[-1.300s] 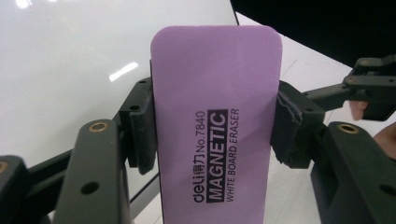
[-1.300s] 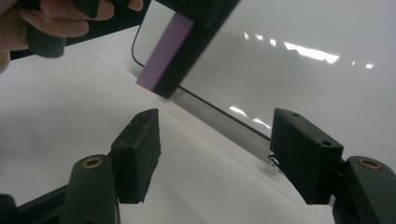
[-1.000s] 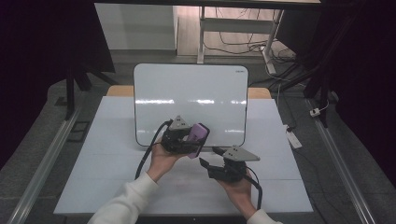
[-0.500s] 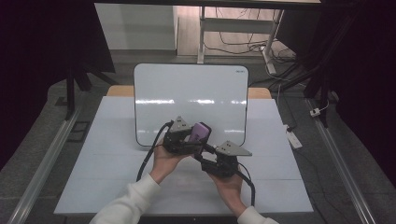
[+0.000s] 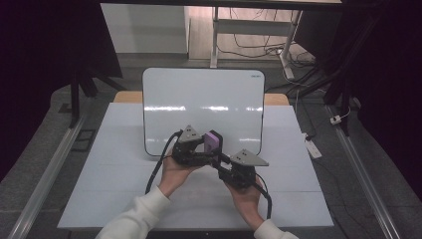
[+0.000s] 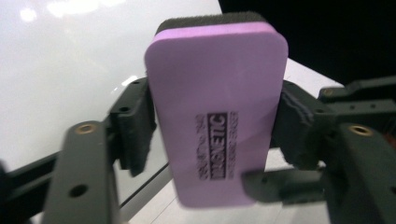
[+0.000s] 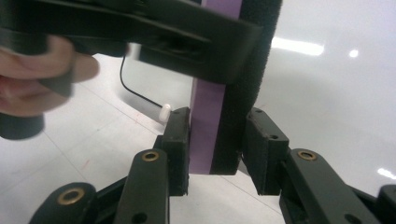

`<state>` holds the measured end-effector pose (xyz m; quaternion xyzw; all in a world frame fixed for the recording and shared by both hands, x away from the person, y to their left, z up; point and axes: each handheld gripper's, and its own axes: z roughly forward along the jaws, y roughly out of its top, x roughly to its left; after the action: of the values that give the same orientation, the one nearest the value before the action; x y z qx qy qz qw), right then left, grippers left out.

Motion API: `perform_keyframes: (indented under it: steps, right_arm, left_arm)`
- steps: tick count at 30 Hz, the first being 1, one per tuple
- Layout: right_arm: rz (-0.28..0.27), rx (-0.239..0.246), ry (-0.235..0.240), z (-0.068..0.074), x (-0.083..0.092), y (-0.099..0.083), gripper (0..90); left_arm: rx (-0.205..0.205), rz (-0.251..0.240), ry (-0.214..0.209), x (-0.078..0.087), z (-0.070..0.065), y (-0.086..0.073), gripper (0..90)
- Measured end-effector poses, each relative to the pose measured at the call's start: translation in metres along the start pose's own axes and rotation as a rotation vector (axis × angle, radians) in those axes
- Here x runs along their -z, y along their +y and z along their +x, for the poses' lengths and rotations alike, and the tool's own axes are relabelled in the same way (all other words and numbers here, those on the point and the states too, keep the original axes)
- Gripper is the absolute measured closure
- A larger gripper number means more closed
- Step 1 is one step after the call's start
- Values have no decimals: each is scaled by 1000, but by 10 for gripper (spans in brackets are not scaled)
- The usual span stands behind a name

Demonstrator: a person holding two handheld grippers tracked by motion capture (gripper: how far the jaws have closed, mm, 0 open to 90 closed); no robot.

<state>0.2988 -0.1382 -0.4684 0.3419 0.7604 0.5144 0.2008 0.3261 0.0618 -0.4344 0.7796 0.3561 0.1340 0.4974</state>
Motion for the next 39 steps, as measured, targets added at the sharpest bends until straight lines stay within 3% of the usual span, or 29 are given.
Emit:
perform_keyframes:
  steps: [5, 10, 13, 16, 22, 30, 34, 39]
  right_arm:
    - [-1, 3, -28, -9, 7, 4, 648]
    - [-12, -41, -70, -29, 17, 11, 651]
    - [-26, -53, -111, -42, 26, 18, 651]
    - [-23, -70, -140, -54, 33, 27, 651]
    - [-13, -94, -225, -82, 41, 66, 650]
    - [81, -87, -332, -104, 26, 114, 648]
    - [130, -82, -404, -113, 12, 128, 648]
    - [185, -83, -451, -125, -8, 141, 646]
  left_arm:
    - [-17, -9, 42, 25, 5, -5, 299]
    - [-7, -11, 85, 59, 18, -18, 295]
    - [-1, 14, 127, 78, 29, -35, 291]
    - [12, 73, 168, 93, 40, -56, 269]
    - [58, 124, 189, 112, 53, -92, 269]
    - [100, 156, 219, 124, 67, -114, 270]
    - [116, 154, 226, 129, 71, -119, 272]
    - [126, 148, 235, 133, 74, -121, 272]
